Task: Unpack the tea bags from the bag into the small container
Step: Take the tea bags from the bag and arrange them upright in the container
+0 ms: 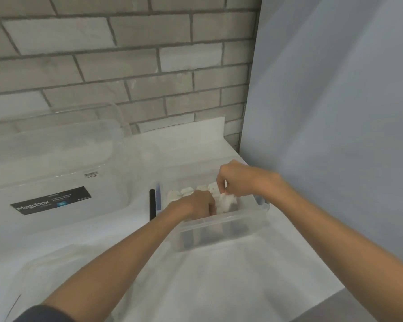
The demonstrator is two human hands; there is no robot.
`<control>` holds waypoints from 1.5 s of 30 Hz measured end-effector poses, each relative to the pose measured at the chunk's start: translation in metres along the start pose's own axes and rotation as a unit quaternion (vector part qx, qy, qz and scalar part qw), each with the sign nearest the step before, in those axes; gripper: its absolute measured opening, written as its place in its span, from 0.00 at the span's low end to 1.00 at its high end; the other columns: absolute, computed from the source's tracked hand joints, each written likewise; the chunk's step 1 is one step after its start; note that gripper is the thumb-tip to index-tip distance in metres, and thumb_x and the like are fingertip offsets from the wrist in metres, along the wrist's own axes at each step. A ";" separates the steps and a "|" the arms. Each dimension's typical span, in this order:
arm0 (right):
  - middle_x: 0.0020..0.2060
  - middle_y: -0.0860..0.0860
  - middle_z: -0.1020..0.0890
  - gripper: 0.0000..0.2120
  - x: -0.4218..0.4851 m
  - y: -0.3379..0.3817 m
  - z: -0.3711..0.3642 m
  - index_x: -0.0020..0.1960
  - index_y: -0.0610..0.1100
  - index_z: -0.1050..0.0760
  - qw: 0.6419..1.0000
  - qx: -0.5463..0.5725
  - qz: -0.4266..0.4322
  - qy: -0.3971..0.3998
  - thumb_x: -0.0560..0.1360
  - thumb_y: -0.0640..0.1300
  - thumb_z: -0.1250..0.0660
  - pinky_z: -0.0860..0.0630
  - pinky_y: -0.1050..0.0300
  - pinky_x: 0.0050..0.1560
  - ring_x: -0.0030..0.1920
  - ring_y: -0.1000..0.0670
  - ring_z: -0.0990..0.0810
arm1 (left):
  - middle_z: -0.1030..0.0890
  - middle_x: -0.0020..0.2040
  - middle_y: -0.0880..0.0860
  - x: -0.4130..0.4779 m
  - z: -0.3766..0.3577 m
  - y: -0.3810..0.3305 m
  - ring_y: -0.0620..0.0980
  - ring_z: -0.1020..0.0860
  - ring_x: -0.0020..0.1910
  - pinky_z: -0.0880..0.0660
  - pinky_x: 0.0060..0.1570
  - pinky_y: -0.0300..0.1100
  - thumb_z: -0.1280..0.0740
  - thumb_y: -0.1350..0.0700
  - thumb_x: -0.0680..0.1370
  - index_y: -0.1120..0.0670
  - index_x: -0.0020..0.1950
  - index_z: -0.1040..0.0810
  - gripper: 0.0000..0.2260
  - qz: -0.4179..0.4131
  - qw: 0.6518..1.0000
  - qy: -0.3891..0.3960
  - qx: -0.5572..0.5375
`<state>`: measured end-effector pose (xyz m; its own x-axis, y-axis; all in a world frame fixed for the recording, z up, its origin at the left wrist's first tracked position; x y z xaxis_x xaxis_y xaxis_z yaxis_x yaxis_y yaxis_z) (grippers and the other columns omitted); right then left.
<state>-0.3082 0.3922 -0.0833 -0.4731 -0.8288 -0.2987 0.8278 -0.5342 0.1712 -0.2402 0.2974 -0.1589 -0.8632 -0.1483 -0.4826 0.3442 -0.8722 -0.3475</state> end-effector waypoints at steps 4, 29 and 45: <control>0.44 0.44 0.24 0.13 0.013 0.001 -0.017 0.46 0.38 0.20 0.997 0.015 -0.022 0.077 0.74 0.27 0.42 0.33 0.66 0.16 0.28 0.50 0.25 | 0.20 0.54 0.53 0.004 -0.001 0.000 0.53 0.22 0.53 0.27 0.49 0.42 0.37 0.60 0.78 0.54 0.55 0.20 0.09 0.011 1.000 -0.025 0.010; 0.47 0.46 0.24 0.15 0.020 0.021 0.008 0.56 0.44 0.21 1.000 0.021 -0.009 0.019 0.75 0.31 0.40 0.19 0.51 0.48 0.39 0.47 0.17 | 0.18 0.43 0.48 -0.071 0.065 0.035 0.40 0.22 0.40 0.27 0.43 0.34 0.26 0.53 0.72 0.52 0.48 0.17 0.06 -0.040 0.967 -0.216 -0.127; 0.37 0.49 0.18 0.06 -0.003 0.256 -0.012 0.46 0.42 0.19 0.959 0.124 0.253 -0.035 0.76 0.40 0.35 0.23 0.64 0.37 0.35 0.52 0.17 | 0.16 0.42 0.52 -0.247 0.009 0.177 0.44 0.21 0.37 0.27 0.37 0.35 0.31 0.55 0.75 0.52 0.45 0.17 0.04 0.134 0.971 -0.132 -0.150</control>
<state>-0.0916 0.2598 -0.0500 -0.0556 -0.9969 -0.0560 0.8636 -0.0762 0.4983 0.0306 0.1758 -0.0941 -0.7787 -0.5003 -0.3786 0.6273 -0.6168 -0.4754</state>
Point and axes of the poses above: each hand's wrist, its own x-axis towards the middle knuckle, its own z-axis out of the back of the hand, y = z × x, the point moved 3 cm from there along x, towards the middle knuckle
